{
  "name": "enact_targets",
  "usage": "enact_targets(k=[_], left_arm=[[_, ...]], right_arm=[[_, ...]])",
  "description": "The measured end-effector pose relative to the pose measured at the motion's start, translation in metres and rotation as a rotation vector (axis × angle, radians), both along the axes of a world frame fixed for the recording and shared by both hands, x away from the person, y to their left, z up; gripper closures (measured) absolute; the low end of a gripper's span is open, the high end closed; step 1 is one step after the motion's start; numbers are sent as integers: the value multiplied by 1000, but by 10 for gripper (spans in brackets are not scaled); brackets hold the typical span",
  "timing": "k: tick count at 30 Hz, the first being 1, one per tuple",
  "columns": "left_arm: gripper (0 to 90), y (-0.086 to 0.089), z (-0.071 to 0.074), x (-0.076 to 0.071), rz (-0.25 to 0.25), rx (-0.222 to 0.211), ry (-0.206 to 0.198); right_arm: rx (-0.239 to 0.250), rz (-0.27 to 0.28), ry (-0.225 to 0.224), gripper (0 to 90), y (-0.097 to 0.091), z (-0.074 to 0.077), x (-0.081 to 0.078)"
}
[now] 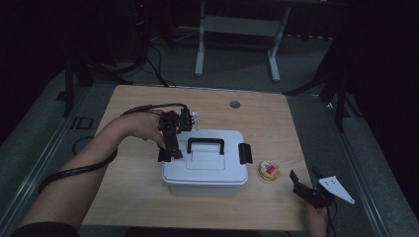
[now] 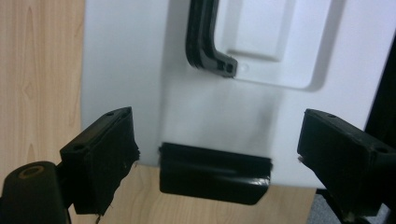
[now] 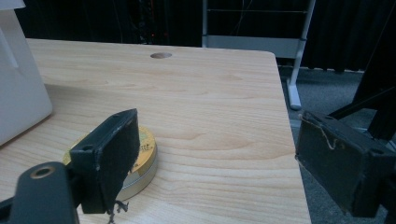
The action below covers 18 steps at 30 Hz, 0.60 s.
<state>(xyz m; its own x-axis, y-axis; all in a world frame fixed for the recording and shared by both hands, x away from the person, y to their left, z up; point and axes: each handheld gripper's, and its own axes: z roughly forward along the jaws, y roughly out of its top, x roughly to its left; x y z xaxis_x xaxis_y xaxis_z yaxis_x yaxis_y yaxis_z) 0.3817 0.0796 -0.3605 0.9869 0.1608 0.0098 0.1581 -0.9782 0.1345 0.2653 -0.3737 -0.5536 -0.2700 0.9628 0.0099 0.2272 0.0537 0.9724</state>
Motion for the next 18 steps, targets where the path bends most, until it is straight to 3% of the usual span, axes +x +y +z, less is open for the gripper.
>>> enact_targets(k=[8,11,18], left_arm=[[243,-16,-4,4,-41,23,-6],[387,-22,-6,3,-67,35,-16],[578,-32,-8,3,-91,44,-5]], right_arm=[[4,3,1,134,0,0,0],[7,5,2,135,0,0,0],[9,7,2,135,-1,0,0]])
